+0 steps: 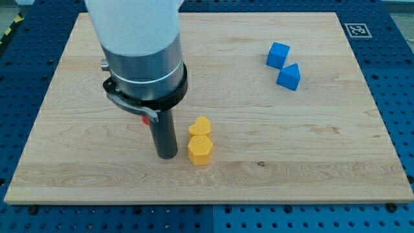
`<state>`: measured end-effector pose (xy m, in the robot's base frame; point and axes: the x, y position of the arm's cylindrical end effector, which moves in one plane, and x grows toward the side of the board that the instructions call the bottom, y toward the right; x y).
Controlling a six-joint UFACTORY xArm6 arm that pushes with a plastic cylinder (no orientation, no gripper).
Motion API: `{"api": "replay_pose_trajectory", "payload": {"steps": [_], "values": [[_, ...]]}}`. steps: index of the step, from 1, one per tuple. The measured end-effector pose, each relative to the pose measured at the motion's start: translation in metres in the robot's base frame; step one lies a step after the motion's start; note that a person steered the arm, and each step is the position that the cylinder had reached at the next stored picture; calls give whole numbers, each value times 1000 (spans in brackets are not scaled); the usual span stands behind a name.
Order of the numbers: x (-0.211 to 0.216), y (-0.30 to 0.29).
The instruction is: Separate the yellow heart and yellow hexagon
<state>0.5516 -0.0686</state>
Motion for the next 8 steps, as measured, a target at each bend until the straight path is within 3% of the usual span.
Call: {"api": "replay_pose_trajectory", "payload": {"steps": [3,6,8], "values": [[-23,5],[-24,86],[-33,99]]}}
